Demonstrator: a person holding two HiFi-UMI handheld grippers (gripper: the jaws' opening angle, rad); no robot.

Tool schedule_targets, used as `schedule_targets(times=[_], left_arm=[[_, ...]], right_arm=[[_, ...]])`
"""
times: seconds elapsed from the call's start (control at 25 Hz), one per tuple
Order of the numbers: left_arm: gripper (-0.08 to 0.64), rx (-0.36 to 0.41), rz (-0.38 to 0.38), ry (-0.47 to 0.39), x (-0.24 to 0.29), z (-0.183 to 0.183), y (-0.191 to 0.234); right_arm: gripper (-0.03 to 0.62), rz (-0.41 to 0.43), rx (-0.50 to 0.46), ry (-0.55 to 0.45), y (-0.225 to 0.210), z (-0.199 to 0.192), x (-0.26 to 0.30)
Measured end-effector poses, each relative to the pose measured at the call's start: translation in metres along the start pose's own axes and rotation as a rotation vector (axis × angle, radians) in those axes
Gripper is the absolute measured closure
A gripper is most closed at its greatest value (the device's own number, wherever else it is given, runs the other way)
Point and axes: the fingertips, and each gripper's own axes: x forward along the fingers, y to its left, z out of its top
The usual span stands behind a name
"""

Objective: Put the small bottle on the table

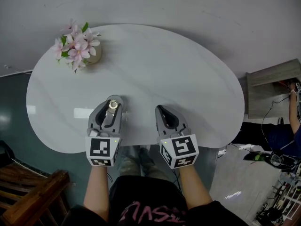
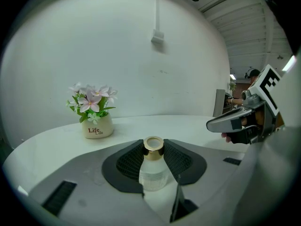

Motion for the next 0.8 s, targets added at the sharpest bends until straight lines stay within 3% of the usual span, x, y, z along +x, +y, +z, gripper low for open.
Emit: schedule_targets(times=[0.8], left_arm=[[0.426,0.018,0.007,0.005,-0.005,0.013,0.001]], right_arm=[[0.525,-0.006,0.0,-0.042,-0.002,0.017,-0.009]])
